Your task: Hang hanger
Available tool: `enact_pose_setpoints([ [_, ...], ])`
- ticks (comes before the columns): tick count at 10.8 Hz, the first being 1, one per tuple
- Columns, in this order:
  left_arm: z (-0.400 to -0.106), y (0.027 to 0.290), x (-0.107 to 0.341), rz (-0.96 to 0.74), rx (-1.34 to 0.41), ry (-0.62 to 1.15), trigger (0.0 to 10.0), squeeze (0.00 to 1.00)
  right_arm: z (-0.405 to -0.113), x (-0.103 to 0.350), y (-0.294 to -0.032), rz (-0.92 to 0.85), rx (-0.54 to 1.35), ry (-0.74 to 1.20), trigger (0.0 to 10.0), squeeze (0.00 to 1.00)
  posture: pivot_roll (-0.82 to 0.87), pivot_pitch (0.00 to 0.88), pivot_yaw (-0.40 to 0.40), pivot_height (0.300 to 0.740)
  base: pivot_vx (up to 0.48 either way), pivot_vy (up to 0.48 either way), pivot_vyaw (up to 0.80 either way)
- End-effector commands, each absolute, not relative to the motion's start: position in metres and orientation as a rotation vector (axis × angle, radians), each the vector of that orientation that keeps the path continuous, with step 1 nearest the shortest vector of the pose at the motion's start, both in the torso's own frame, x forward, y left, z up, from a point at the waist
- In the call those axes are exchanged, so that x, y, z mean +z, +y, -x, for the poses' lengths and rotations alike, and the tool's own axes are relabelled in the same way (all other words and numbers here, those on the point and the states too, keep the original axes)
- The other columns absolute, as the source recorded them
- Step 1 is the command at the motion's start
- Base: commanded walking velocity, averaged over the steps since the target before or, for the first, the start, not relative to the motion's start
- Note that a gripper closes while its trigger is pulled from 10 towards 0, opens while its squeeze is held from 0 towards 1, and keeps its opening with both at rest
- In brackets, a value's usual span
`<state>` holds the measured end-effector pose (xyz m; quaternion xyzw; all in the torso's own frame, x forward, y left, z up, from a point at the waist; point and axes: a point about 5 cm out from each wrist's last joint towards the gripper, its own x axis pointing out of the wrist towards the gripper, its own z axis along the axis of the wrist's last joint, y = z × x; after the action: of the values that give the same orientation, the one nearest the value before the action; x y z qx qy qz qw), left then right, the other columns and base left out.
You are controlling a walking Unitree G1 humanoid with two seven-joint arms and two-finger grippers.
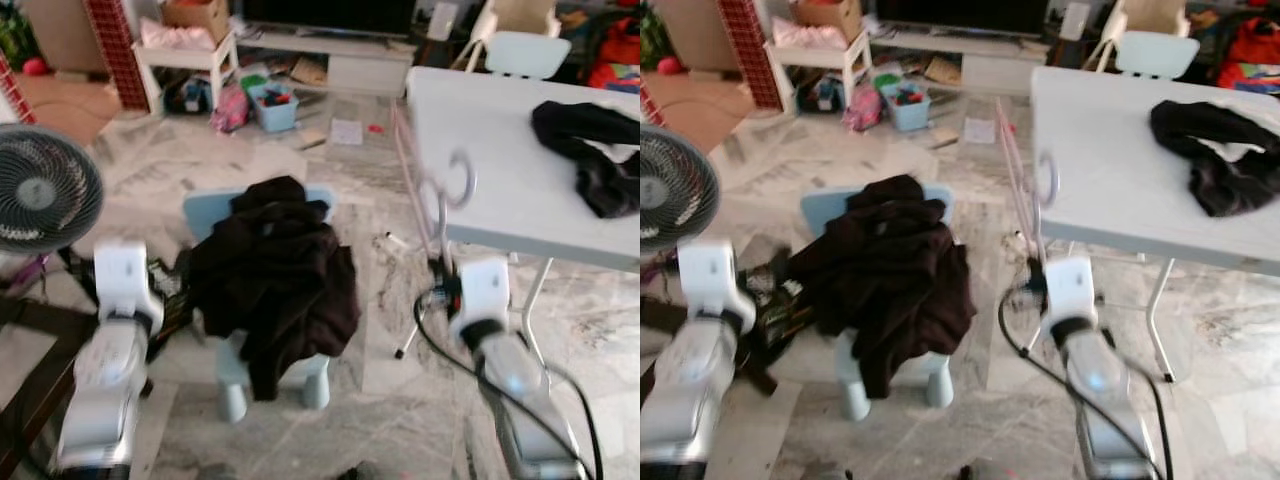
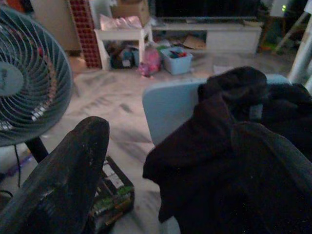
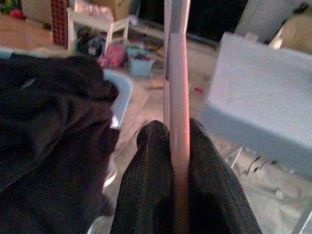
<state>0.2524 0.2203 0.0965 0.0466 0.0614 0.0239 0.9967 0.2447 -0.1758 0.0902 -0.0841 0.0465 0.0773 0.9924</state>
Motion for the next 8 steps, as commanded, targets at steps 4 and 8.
enact_pose_setpoints([
  [4,-0.2516,0.2078,0.1049,-0.082,-0.008,0.082,10.0,0.00,-0.2445,0.0986,-0.1768,0.170,0.155,0.062,10.0,0.00,-0.04,0.000,-0.051,0.740,0.000,0.000,0.00],
  [8,-0.2539,0.2107,0.1071,-0.091,0.009,0.083,10.0,0.00,-0.2523,0.1056,-0.1778,0.183,0.162,0.039,10.0,0.00,-0.04,0.000,-0.059,0.740,0.062,0.000,0.00],
])
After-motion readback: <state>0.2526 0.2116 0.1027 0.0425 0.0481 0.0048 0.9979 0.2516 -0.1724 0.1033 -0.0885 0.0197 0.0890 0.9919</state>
